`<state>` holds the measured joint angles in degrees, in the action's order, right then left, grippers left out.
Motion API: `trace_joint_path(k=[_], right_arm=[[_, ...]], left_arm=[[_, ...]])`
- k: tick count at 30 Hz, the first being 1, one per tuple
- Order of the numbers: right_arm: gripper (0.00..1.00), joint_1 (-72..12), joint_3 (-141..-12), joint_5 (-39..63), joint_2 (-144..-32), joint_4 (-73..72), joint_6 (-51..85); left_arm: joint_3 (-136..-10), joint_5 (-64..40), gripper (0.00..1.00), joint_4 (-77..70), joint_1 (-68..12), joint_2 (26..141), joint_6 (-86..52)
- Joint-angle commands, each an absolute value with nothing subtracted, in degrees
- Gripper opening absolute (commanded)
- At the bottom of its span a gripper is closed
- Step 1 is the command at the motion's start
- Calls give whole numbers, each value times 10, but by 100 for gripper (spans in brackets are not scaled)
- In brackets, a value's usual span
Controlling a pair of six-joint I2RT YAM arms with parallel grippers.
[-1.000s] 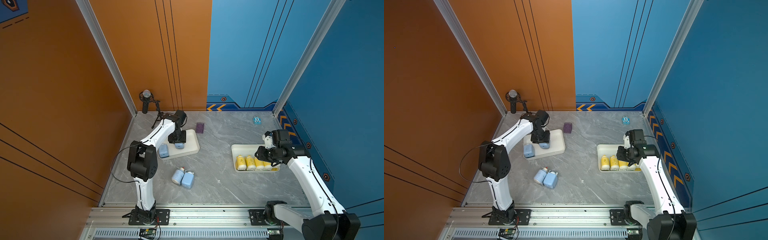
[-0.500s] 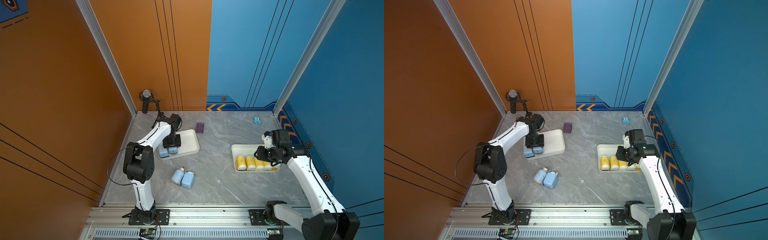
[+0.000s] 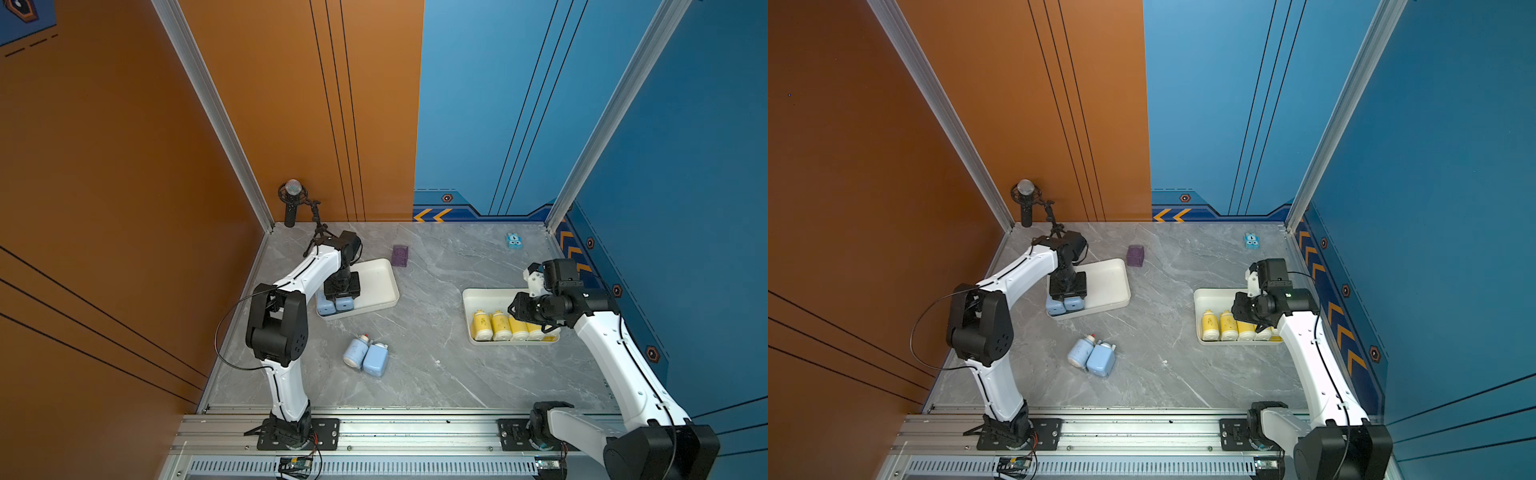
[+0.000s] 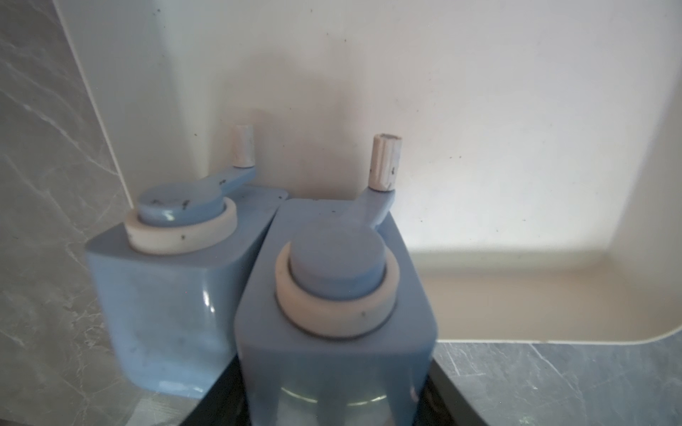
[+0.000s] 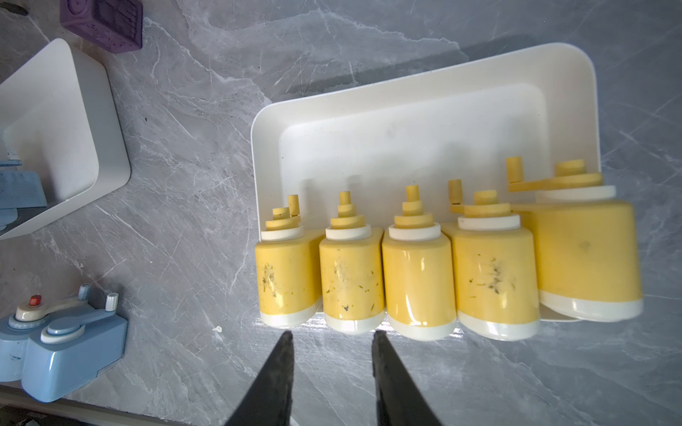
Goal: Place the pencil sharpeners by color into the storage box
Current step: Place the pencil sharpener in the storage box.
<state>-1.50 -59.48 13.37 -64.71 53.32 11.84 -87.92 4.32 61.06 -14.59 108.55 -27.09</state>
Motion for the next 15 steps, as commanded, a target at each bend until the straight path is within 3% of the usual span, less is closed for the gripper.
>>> trace_joint_path(k=[1, 9, 15], right_arm=[[37, -15, -586, 141, -643, 529, 118], [37, -21, -598, 139, -655, 528, 120], [37, -26, -608, 138, -670, 529, 119]], left_arm=[[-871, 42, 46, 616, -137, 1096, -277], [-876, 38, 48, 616, -129, 1112, -271], [-874, 39, 55, 615, -126, 1124, -269]])
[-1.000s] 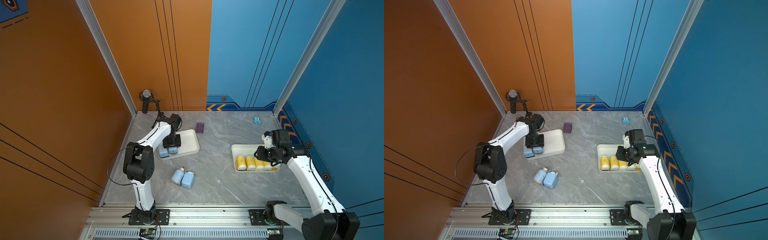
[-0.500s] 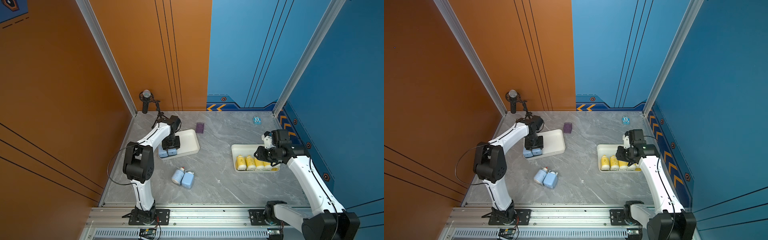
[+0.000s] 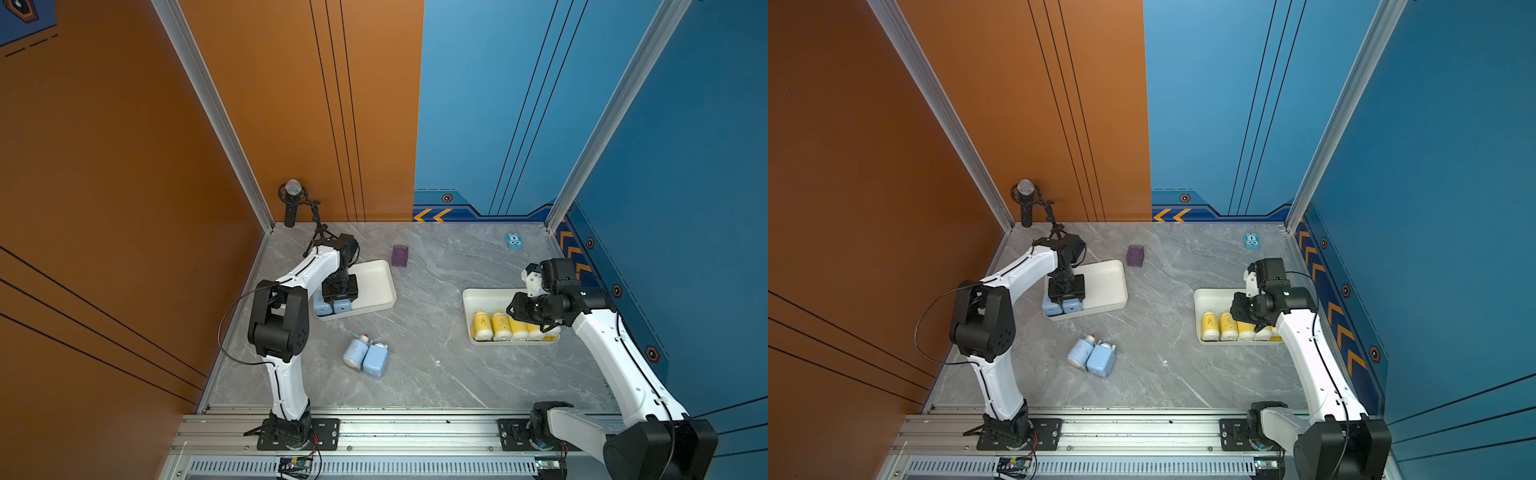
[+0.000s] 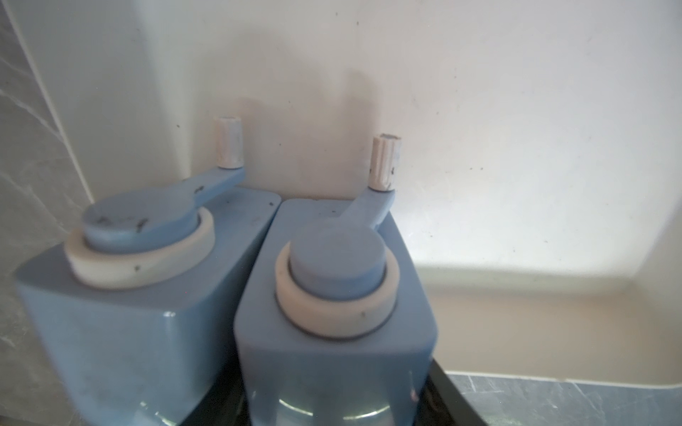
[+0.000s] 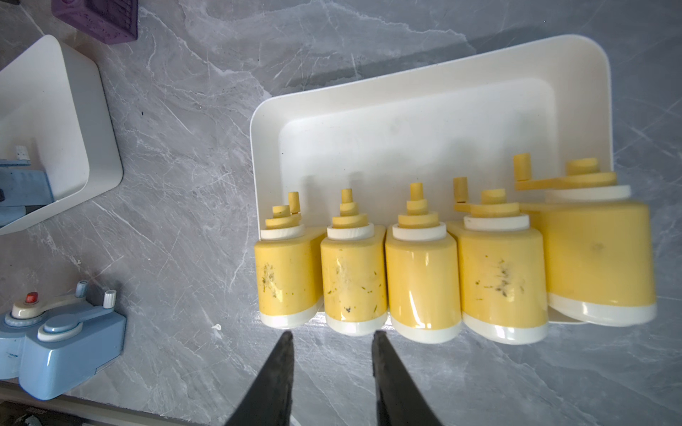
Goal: Place the pencil sharpeners by color into the storage box
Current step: Place the pencil sharpener in the storage box.
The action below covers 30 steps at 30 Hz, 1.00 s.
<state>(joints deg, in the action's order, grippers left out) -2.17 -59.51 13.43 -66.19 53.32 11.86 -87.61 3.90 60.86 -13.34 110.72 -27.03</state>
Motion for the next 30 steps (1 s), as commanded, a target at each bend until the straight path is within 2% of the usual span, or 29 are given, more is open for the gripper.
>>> trace_joint_path(k=[1, 6, 9, 30], right_arm=[[37, -28, -608, 136, -672, 529, 119], [37, -32, -607, 132, -679, 527, 119], [37, -33, -605, 131, -678, 527, 118], [37, -32, -604, 132, -668, 518, 119]], left_arm=[[-873, 39, 58, 615, -125, 1125, -269], [-873, 44, 71, 615, -125, 1123, -269], [-874, 44, 74, 615, -125, 1116, -270], [-882, 26, 78, 618, -145, 1020, -291]])
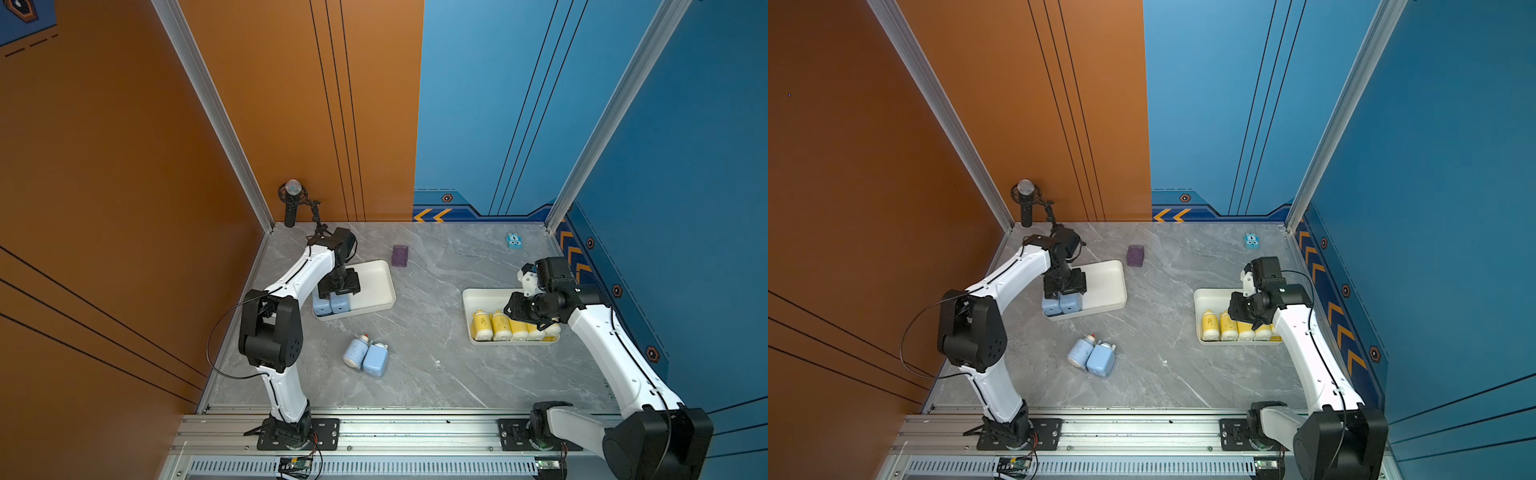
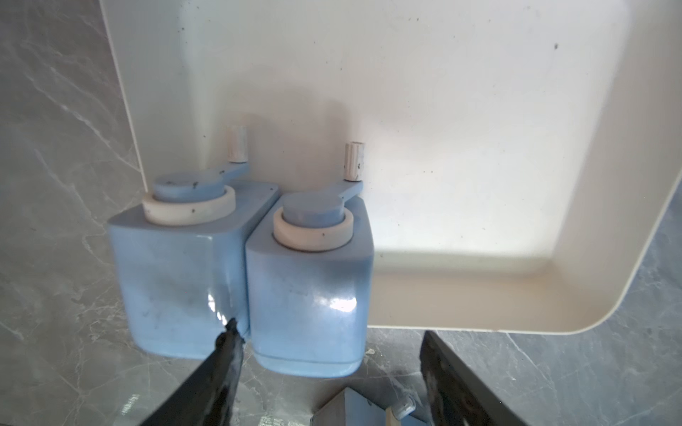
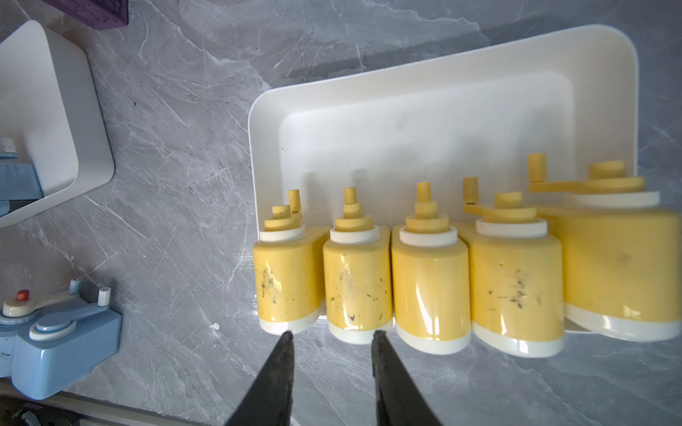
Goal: Place the pencil sharpeners by color into the storage box
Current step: Place the pencil sharpener in the storage box, then pick up the pencil sharpener from the center of the board.
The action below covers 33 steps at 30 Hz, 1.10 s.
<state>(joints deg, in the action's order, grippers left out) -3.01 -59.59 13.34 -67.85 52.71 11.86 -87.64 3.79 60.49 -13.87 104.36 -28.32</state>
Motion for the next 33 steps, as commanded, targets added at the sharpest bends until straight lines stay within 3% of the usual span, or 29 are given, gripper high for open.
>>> trace_joint_path(k=[1, 14, 22, 33], right_arm=[[37, -32, -606, 133, -668, 517, 120], [37, -23, -613, 141, -681, 519, 114], [37, -20, -612, 131, -697, 522, 110], [37, -17, -617, 130, -691, 531, 108]], left_arm=[[-880, 25, 78, 618, -147, 1013, -290], [-769, 2, 81, 631, -212, 828, -203], [-634, -20, 83, 645, -236, 724, -185], [-608, -40, 84, 653, -287, 727, -219]])
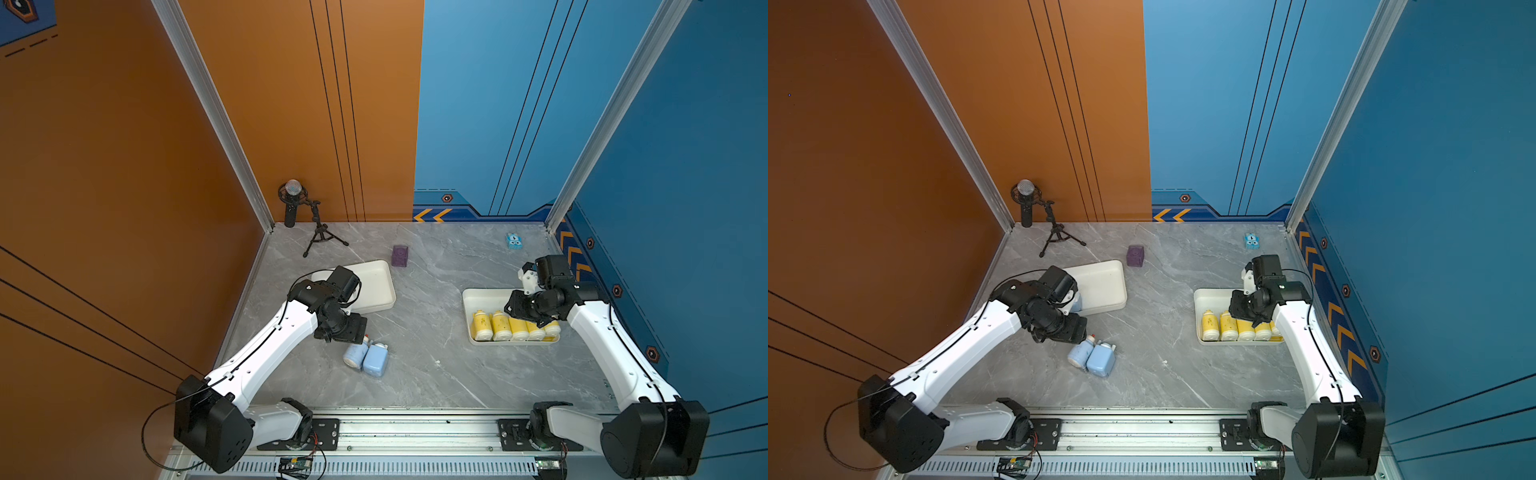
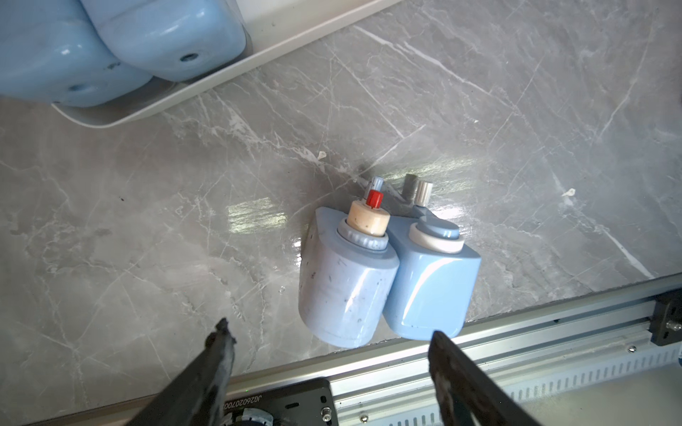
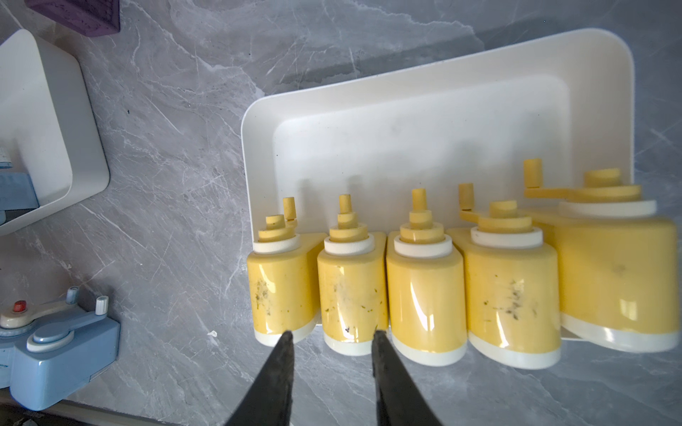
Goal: Place the pencil sharpeners by color into the storage box
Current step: Pick up the pencil sharpener from the center of the board.
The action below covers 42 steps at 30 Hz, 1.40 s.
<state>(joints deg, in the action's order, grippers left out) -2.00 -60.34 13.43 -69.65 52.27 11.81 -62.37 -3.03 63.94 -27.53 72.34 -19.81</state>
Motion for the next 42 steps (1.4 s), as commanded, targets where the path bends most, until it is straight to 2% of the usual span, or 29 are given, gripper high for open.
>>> trace_joint_path(k=[1, 11, 27, 39, 42], right_arm=[[37, -17, -618, 130, -691, 531, 108], [37, -17, -614, 137, -686, 532, 107], [37, -12, -611, 135, -668, 532, 108], [37, -11, -614, 138, -674, 532, 107], [37, -11, -615, 139, -675, 532, 107]], left_arm=[[-602, -36, 84, 653, -291, 729, -225], [-560, -9, 84, 648, -321, 740, -267], [-571, -3, 80, 618, -325, 793, -277], [-564, -5, 70, 591, -324, 833, -284], [-564, -5, 62, 588, -323, 839, -286]])
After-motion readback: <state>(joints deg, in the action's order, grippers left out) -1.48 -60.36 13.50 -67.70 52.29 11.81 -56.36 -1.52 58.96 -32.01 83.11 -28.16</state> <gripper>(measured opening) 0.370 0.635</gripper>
